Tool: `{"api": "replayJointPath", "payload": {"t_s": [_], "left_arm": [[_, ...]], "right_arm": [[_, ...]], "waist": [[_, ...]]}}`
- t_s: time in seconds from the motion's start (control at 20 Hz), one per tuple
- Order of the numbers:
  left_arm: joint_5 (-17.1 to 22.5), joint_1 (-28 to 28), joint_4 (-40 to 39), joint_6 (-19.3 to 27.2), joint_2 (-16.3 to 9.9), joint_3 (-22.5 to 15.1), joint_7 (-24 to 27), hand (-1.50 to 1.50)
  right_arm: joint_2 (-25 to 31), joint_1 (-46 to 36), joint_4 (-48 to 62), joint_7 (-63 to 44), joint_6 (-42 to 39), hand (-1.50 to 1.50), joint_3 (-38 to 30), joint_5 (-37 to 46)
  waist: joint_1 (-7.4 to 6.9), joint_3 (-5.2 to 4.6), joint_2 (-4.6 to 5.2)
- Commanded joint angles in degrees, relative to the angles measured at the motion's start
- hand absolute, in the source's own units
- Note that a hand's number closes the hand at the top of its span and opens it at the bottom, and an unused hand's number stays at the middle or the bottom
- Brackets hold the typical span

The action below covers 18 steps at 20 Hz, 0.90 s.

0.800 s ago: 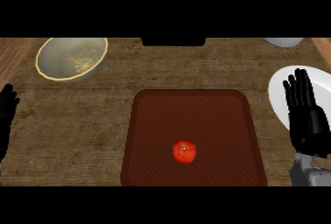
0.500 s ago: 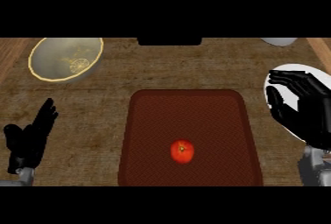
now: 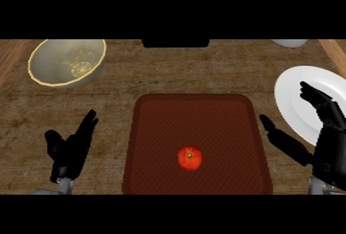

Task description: Pick the tomato from the tray and place it in the plate

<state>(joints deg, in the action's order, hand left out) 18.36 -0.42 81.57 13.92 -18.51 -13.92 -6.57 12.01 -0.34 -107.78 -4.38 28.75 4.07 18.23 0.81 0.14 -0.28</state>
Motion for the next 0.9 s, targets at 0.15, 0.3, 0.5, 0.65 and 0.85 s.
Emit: {"api": "replayJointPath", "payload": {"t_s": [0.15,0.3,0.5,0.65,0.85], "left_arm": [[0.0,3.54,1.55,-2.0,2.16,-1.83,-1.45,0.0],[0.74,1.56,-0.3,-2.96,1.14,-0.31,-2.06,0.0],[-0.36,-0.14,0.07,-1.67,2.11,-0.92,-3.46,0.0],[-1.25,-0.81,-0.47,-1.3,3.93,-2.06,-3.05,0.0],[-0.38,-1.48,-3.85,-3.95,2.7,0.19,-2.11,0.0]], "right_arm": [[2.18,10.08,-14.92,-10.09,-3.84,-1.5,6.95,9.8],[7.88,11.68,-15.02,-15.71,-11.34,-1.5,9.11,13.42],[12.66,8.01,-16.63,-26.91,-22.2,-1.5,11.81,15.08],[10.77,3.76,-17.92,-36.76,-27.14,-1.5,17.31,19.19],[7.93,-2.35,-19.17,-48.51,-34.37,-1.5,22.42,23.02]], "waist": [[-0.38,-0.22,0.04],[0.07,-0.39,0.13],[-0.83,-0.39,0.32],[-1.34,-0.34,0.39],[-1.23,-0.3,0.4]]}}
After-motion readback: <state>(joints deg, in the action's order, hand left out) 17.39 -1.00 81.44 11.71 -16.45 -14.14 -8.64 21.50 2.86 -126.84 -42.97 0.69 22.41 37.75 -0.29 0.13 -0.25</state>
